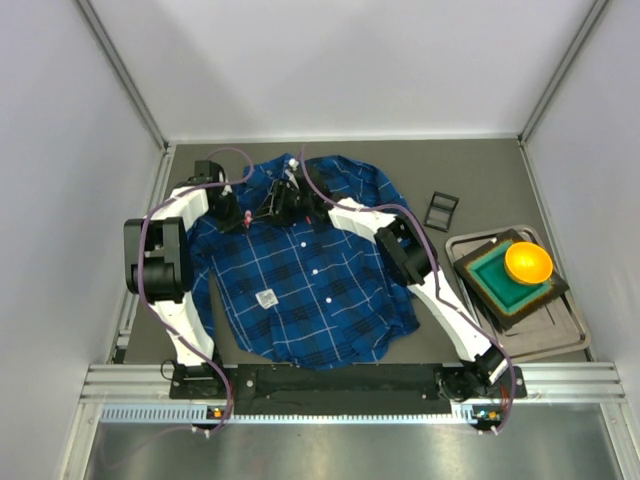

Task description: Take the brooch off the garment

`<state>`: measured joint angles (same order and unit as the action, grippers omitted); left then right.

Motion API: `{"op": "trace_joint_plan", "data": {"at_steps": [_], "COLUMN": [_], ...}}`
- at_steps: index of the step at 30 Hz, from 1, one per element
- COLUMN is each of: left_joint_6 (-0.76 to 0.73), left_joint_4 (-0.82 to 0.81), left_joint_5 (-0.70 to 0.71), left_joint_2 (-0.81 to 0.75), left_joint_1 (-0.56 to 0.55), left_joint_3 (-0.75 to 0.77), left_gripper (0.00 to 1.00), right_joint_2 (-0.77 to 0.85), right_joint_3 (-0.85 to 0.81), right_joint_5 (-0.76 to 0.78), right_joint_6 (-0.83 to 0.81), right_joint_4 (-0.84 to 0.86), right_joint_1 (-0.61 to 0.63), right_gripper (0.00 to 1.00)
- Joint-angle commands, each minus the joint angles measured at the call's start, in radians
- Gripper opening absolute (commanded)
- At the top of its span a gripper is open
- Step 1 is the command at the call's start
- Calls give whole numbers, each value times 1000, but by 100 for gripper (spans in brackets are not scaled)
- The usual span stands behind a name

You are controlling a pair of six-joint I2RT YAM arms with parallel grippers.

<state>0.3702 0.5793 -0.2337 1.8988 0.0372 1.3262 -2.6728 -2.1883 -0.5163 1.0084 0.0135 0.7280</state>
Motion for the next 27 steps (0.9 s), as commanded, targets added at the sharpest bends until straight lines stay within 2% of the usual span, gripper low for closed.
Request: {"op": "trace_joint_plan", "data": {"at_steps": [1, 3, 9, 12, 13, 17, 18, 27], "left_joint_6": [-39, -51, -68, -68, -68, -88, -102, -155], "left_joint_4": [-18, -10, 22, 21, 17, -19, -27, -137], "left_joint_5": [20, 28, 105, 186, 213, 335, 390, 550], "left_joint_2": [-40, -40, -24, -27, -29, -34, -27, -23], "left_joint_1": [3, 1, -22, -61, -72, -138, -166, -229], "left_joint_3": [-4, 10, 42, 51, 51, 53, 60, 16], "left_gripper": [0, 0, 0, 11, 23, 37, 39, 50], "right_joint_2": [76, 71, 77, 112, 125, 171, 188, 240], "right_joint_3": [-21, -13, 7, 42, 51, 94, 111, 194], "right_joint_5": [-19, -25, -16, 1, 5, -4, -8, -31], "right_joint_6": [-66, -126, -194, -227, -234, -248, -248, -255], "right_joint_4": [37, 56, 37, 26, 25, 31, 35, 94], "right_joint_1": [-7, -10, -13, -16, -16, -36, -41, -55], "right_gripper": [49, 40, 39, 39, 39, 39, 39, 39]}}
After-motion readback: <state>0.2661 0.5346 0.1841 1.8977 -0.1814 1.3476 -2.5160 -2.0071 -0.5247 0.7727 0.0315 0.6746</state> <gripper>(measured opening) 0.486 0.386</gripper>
